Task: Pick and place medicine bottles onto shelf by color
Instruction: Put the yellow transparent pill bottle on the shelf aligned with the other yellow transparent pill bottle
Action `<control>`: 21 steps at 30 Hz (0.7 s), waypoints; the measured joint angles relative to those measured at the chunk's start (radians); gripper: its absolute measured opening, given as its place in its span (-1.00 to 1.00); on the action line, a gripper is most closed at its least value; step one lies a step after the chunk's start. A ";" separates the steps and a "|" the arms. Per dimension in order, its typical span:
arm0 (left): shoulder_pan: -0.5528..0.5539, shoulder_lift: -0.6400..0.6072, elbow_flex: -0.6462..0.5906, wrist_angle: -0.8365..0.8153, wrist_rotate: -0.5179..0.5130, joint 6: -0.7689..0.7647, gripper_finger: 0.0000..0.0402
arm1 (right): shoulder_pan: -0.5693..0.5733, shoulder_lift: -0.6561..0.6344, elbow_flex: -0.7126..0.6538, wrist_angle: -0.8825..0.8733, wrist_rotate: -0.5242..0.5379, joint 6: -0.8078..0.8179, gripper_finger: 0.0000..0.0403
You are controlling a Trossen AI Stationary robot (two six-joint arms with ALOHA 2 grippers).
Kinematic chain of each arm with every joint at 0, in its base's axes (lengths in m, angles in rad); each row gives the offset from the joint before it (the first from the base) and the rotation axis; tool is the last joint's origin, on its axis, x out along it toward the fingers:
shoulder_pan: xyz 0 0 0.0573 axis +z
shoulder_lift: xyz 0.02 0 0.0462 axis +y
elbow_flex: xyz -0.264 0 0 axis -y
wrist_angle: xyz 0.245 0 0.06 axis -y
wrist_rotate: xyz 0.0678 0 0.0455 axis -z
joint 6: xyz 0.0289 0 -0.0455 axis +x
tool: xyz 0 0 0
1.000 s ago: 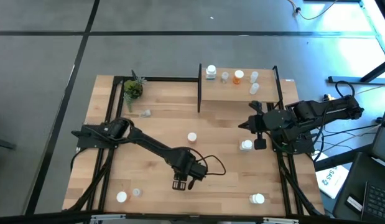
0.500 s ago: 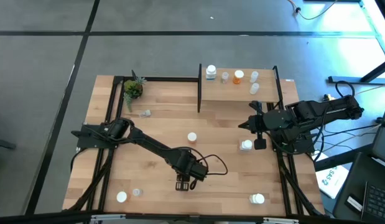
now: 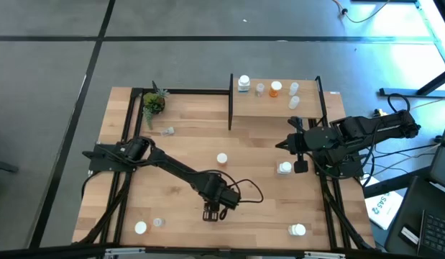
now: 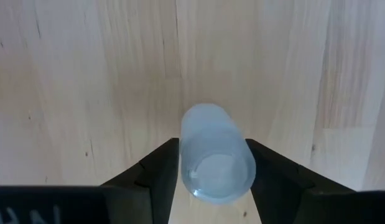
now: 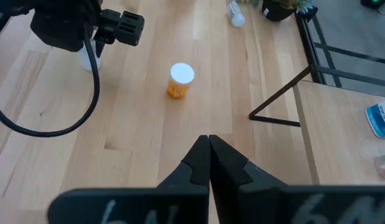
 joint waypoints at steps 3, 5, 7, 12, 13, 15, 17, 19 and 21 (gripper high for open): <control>0.000 -0.004 0.000 -0.004 0.000 0.003 -0.14 | 0.000 0.000 0.000 0.000 0.000 -0.005 -0.99; 0.000 -0.005 0.001 -0.012 -0.001 0.013 -0.14 | 0.000 0.000 0.000 0.000 0.001 -0.021 -0.99; 0.000 -0.005 0.001 -0.016 -0.001 0.019 -0.14 | 0.000 0.000 0.000 0.000 0.000 -0.023 -0.99; 0.000 -0.005 0.001 -0.016 -0.003 0.020 -0.13 | 0.000 0.000 0.000 0.001 0.000 0.000 -0.98; 0.000 -0.005 0.001 -0.016 -0.006 0.020 -0.13 | 0.000 0.000 0.000 0.001 0.000 0.005 -0.98; 0.000 -0.005 0.001 -0.016 -0.012 0.022 -0.13 | 0.000 0.000 0.000 0.001 0.000 0.006 -0.98; 0.000 -0.006 0.001 -0.016 -0.016 0.028 -0.13 | 0.000 0.000 0.000 0.001 -0.004 0.006 -0.96; 0.000 -0.006 0.001 -0.016 -0.023 0.028 -0.13 | 0.000 0.000 0.000 0.001 -0.035 0.006 -0.92; 0.000 -0.006 0.002 -0.016 -0.027 0.028 -0.13 | 0.000 0.000 0.000 0.000 -0.066 0.007 -0.87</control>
